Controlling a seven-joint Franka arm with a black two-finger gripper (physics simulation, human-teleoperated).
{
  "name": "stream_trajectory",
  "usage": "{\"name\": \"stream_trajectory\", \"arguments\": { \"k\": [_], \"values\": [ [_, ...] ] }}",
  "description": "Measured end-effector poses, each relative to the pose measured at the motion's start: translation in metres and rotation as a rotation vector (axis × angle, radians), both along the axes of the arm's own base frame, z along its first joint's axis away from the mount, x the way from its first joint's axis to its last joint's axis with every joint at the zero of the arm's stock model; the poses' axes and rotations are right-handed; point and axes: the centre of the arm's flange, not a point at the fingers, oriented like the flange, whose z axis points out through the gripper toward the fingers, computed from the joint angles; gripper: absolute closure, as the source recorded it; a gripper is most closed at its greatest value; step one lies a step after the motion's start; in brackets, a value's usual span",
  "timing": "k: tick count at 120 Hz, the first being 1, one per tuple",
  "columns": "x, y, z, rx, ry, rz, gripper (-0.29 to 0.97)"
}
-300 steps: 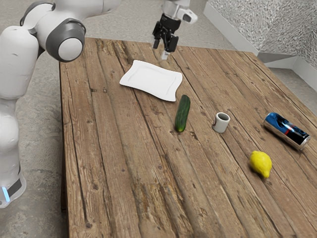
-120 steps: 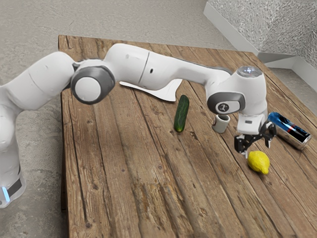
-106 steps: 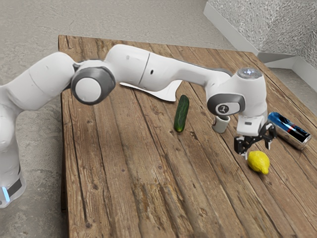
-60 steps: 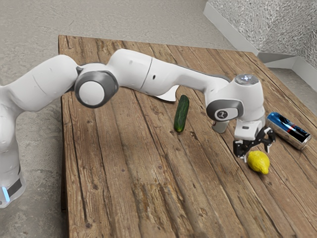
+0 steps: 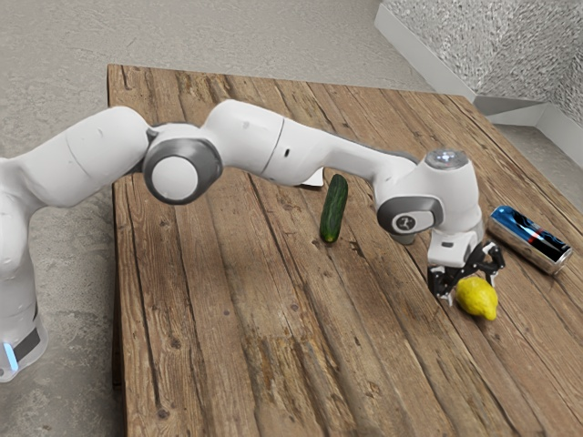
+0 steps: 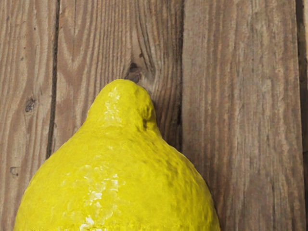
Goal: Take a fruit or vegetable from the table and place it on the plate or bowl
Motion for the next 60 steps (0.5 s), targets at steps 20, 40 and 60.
{"name": "stream_trajectory", "arguments": {
  "k": [20,40,60],
  "values": [
    [0.002,0.001,-0.011,-0.003,0.000,-0.002,0.05],
    [0.003,0.002,-0.009,-0.007,-0.019,-0.003,0.33],
    [0.005,0.004,-0.008,-0.010,-0.035,0.003,0.40]
  ]
}}
